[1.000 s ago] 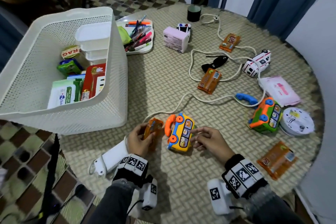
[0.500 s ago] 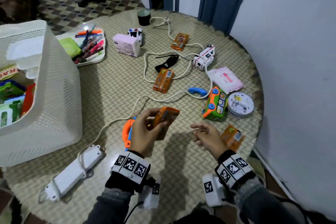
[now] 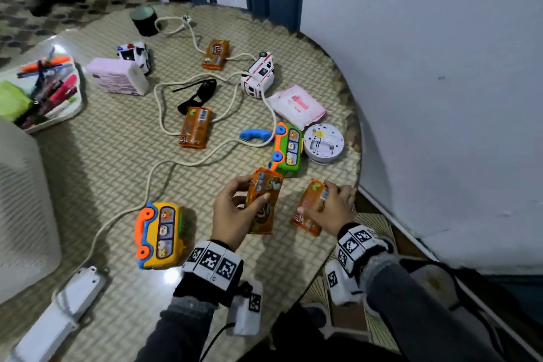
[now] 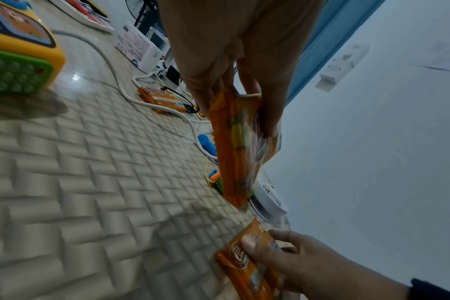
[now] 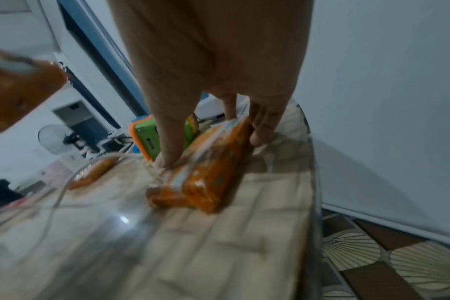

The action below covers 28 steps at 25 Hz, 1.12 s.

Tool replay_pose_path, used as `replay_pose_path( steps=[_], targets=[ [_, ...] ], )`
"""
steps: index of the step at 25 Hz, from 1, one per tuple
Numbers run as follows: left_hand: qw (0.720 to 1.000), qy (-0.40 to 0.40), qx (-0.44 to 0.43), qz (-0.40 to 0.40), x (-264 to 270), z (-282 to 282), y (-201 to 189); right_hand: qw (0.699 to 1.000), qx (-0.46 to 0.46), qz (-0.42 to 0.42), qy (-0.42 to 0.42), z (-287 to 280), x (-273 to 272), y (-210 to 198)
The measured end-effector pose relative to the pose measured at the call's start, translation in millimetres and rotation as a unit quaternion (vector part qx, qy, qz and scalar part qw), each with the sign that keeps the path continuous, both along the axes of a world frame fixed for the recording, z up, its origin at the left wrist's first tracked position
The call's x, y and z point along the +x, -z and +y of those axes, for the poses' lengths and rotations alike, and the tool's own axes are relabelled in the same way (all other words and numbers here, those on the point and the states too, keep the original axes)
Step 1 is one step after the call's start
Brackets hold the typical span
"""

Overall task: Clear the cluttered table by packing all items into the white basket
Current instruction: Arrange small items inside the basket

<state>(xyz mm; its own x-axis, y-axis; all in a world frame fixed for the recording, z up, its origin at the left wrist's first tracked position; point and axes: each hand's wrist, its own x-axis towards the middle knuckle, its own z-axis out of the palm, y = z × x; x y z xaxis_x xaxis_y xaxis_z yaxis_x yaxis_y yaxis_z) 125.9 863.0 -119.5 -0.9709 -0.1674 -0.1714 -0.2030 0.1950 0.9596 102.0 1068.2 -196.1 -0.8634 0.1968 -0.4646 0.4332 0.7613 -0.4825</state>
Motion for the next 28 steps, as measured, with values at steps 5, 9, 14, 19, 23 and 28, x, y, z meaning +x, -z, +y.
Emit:
replay_pose_path(
  steps=[5,9,14,19,23,28],
  targets=[
    [1.0,0.013,-0.012,-0.004,-3.8,2.0,7.2,0.993,-0.082,0.049,0.066,4.7,6.0,11.1],
    [1.0,0.018,-0.012,-0.002,-3.7,-1.9,11.5,0.982,-0.136,0.089,0.098,2.3,12.5,9.4],
    [1.0,0.03,0.006,0.006,-1.5,-17.7,11.3,0.954,-0.246,0.147,0.081,-17.3,26.5,-3.9],
    [1.0,0.018,0.005,0.023,7.1,-50.0,11.6,0.935,-0.303,0.153,0.103,-50.9,37.5,-17.8],
    [0.999,-0.001,0.031,0.029,19.7,-84.5,5.5,0.91,-0.346,0.172,0.149,-90.6,49.3,-39.0],
    [0.997,0.013,0.022,0.079,38.4,-143.8,-16.6,0.861,-0.423,0.221,0.177,-158.1,72.4,-71.9]
  ],
)
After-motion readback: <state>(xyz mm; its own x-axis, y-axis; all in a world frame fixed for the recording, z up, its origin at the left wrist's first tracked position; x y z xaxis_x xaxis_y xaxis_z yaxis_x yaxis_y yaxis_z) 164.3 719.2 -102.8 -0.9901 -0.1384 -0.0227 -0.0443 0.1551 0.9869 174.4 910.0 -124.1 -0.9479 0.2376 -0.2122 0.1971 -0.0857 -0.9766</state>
